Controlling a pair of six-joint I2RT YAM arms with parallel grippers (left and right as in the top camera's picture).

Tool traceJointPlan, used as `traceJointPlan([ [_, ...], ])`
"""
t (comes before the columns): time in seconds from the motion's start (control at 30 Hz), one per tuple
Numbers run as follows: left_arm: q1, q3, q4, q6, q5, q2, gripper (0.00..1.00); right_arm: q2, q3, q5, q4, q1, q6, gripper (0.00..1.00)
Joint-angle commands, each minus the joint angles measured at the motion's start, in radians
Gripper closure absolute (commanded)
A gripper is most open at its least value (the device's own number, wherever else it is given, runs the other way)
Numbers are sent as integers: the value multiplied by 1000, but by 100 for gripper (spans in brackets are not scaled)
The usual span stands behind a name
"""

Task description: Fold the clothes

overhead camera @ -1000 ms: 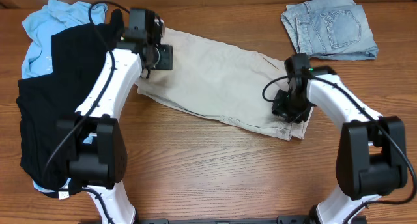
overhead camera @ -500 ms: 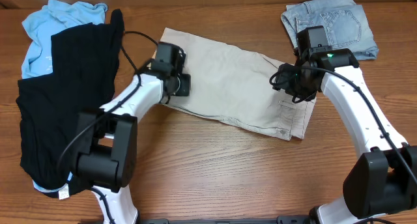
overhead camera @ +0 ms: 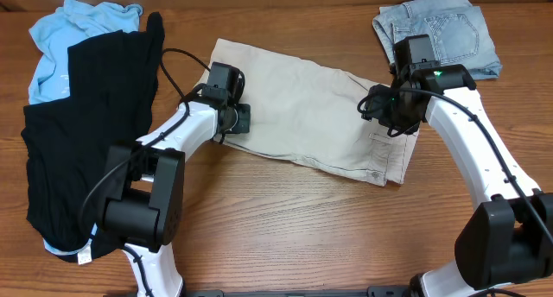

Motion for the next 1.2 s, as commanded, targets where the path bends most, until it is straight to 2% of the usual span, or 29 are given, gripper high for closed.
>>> traceJointPlan([
  [0.0, 31, -37, -115, -97, -58, 71, 96, -11, 14, 11, -1, -4, -7, 34],
  [0.27, 168, -37, -380, -193, -56, 70, 96, -11, -13, 59, 13, -5, -7, 29],
  [0.37, 202, -37, -424, -192, -26, 70, 96, -11, -14, 59, 34, -5, -9, 28],
  [0.53, 211, -20, -430, -143, 67, 69, 95, -9, -15, 53, 59, -4, -92, 26],
  [0.63, 207, 25, -444, -71, 129, 69, 82, -2, -26, 52, 56, -9, -108, 23],
  [0.67, 206, 50, -460, -52, 140, 69, 75, 1, -33, 44, 59, -16, -108, 23],
  [0.7, 206, 104, -499, -29, 141, 69, 61, 6, -55, 11, 67, -37, -114, 23],
  [0.83, 206, 234, -580, 37, 140, 69, 39, 10, -126, -123, 108, -109, -166, 23],
  [0.97, 206, 359, -634, 86, 140, 69, 28, 10, -199, -255, 160, -185, -220, 22],
  [1.17, 206, 479, -638, 126, 145, 69, 22, 10, -285, -331, 227, -243, -245, 20],
])
